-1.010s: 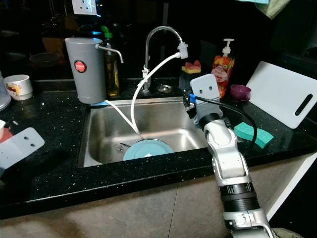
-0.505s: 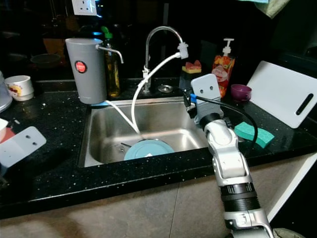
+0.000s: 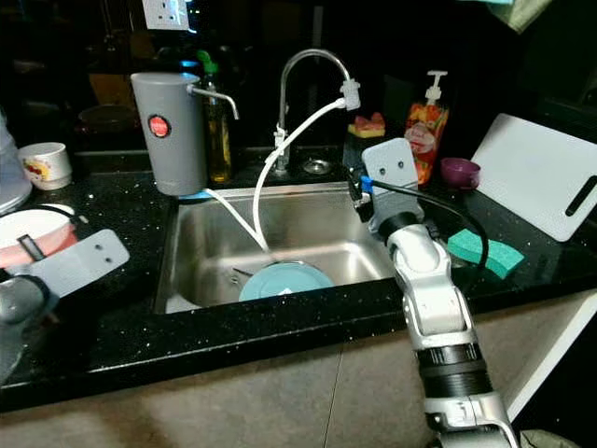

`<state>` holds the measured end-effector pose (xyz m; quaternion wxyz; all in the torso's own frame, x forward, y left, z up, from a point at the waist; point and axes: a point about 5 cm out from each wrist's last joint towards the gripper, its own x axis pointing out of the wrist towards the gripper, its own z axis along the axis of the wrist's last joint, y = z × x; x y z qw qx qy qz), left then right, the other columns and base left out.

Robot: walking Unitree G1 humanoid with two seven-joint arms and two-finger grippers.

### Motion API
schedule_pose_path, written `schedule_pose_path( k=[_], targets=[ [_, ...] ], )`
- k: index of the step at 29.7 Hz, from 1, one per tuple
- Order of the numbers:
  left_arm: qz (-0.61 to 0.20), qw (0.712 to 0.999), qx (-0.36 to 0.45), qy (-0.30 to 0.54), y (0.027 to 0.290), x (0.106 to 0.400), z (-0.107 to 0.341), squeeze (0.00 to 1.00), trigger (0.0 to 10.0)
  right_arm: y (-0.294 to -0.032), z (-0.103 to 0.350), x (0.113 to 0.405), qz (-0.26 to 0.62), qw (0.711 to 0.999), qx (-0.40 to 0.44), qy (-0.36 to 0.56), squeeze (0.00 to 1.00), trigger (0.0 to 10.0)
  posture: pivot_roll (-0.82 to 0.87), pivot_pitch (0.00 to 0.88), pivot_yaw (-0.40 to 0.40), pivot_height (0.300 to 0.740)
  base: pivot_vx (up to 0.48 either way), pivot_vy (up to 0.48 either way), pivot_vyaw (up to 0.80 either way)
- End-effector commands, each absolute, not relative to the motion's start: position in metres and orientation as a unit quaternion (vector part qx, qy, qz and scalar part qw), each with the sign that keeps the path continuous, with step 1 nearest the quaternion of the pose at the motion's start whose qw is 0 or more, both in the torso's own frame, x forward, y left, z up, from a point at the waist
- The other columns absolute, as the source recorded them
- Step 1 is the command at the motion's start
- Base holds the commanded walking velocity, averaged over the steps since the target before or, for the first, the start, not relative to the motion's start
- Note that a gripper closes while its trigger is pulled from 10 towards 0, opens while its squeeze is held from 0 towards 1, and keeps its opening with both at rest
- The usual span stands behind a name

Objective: Kitchen organization

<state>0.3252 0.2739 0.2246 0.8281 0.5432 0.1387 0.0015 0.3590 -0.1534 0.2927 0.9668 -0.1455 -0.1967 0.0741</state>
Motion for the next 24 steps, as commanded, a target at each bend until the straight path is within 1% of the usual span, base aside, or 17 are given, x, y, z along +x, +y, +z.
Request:
schedule_pose_path(
  k=[1,2,4,9,11,13,19,24],
  targets=[
    [-0.067,0.82,0.541,0.173,0.255,0.33,0.19,0.0,10.0,-0.156,0.296,0.357,0.069,0.967,-0.145,-0.199,0.0,10.0,0.13,0.063,-0.079,0.74,0.0,0.0,0.0],
    [-0.067,0.82,0.541,0.173,0.255,0.33,0.19,0.0,10.0,-0.156,0.296,0.357,0.069,0.967,-0.145,-0.199,0.0,10.0,0.13,0.063,-0.079,0.74,0.0,0.0,0.0],
    [-0.091,0.818,0.545,0.16,0.241,0.338,0.188,0.0,10.0,-0.157,0.296,0.357,0.066,0.967,-0.146,-0.198,0.0,10.0,0.12,0.064,-0.077,0.74,0.0,0.0,0.0],
    [-0.111,0.818,0.545,0.147,0.228,0.346,0.187,0.0,10.0,-0.158,0.296,0.356,0.064,0.967,-0.147,-0.199,0.0,10.0,0.11,0.066,-0.076,0.74,0.0,0.0,0.0],
    [-0.132,0.818,0.545,0.133,0.213,0.354,0.187,0.0,10.0,-0.158,0.297,0.356,0.063,0.967,-0.148,-0.199,0.0,10.0,0.11,0.066,-0.074,0.74,0.0,0.0,0.0],
    [-0.14,0.817,0.545,0.124,0.204,0.36,0.187,0.0,10.0,-0.158,0.297,0.356,0.063,0.967,-0.148,-0.2,0.0,10.0,0.11,0.066,-0.074,0.74,0.0,0.0,0.0],
    [-0.144,0.817,0.545,0.119,0.199,0.364,0.188,0.0,10.0,-0.158,0.298,0.356,0.063,0.966,-0.148,-0.2,0.0,10.0,0.1,0.065,-0.073,0.74,0.0,0.0,0.0],
    [-0.138,0.815,0.55,0.119,0.2,0.367,0.186,0.0,10.0,-0.158,0.298,0.355,0.062,0.967,-0.149,-0.2,0.0,10.0,0.1,0.062,-0.071,0.74,0.0,0.0,0.0]
  ],
)
